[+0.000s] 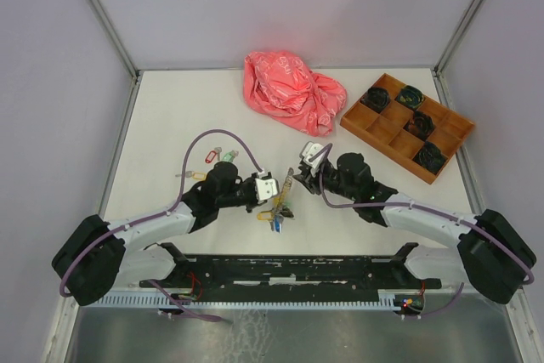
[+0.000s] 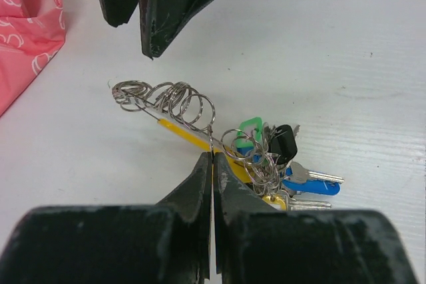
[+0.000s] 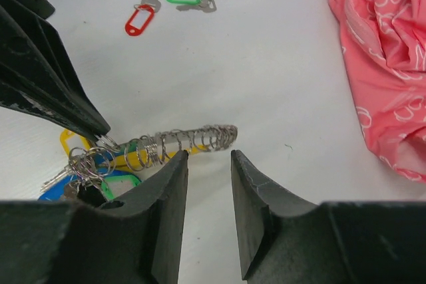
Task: Put the keys on the keyring
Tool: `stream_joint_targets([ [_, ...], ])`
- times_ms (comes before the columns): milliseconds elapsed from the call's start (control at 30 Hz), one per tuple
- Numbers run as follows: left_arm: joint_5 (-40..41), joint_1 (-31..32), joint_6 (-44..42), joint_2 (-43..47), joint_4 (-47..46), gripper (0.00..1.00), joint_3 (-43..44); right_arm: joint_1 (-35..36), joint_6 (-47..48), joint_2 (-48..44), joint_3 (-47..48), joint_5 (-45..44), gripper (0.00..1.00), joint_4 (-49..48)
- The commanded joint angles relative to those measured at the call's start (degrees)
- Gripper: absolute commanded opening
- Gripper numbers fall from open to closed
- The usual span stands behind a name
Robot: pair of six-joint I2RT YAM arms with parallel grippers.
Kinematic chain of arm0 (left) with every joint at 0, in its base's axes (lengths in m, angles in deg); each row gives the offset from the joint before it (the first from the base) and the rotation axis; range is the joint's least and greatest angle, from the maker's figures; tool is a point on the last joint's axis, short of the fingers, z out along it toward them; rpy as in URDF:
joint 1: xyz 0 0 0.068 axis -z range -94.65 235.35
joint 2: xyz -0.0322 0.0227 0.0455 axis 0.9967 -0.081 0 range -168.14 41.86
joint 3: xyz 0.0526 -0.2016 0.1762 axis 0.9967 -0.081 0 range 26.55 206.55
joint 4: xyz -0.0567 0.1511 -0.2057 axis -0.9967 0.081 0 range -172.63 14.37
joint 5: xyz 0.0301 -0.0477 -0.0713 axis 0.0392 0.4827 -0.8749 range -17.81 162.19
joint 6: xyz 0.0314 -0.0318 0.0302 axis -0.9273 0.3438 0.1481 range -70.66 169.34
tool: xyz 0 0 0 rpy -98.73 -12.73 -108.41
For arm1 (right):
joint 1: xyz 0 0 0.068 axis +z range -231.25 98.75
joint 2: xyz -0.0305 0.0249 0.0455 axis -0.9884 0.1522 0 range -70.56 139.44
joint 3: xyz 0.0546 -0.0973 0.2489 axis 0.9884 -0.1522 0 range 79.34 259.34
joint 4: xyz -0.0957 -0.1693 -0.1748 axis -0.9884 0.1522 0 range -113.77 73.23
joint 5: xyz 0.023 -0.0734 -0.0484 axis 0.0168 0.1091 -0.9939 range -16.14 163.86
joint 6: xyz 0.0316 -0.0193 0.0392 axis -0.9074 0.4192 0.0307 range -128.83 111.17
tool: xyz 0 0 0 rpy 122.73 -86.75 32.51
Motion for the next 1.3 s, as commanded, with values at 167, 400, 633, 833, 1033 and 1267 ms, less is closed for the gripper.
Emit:
stream_joint_targets([
  [167,-1.0,0.3,-0.1,1.0,0.2,0.03,3.0,-0.2,3.5,-3.5,-2.5,10.4,0.40,-0.5],
  [400,-1.2,0.3,0.8,0.4,2.3,0.03,4.6,-0.1,8.9,-1.4,0.1,20.2,0.37,-0.8],
  [633,-1.8,0.4,1.1,0.5,3.6,0.03,5.4,0.8,14.5,1.3,2.3,22.7,0.35,0.9],
  [833,-2.2,0.5,1.1,0.6,3.7,0.03,5.6,0.9,16.1,3.9,4.2,23.5,0.33,1.4],
  [1033,-2.2,0.6,1.0,0.9,3.7,0.03,5.4,1.0,16.5,6.3,5.6,24.8,0.32,1.8],
  [1267,-2.7,0.6,0.9,1.0,3.7,0.03,5.5,1.0,17.6,7.6,5.9,24.4,0.28,3.2],
])
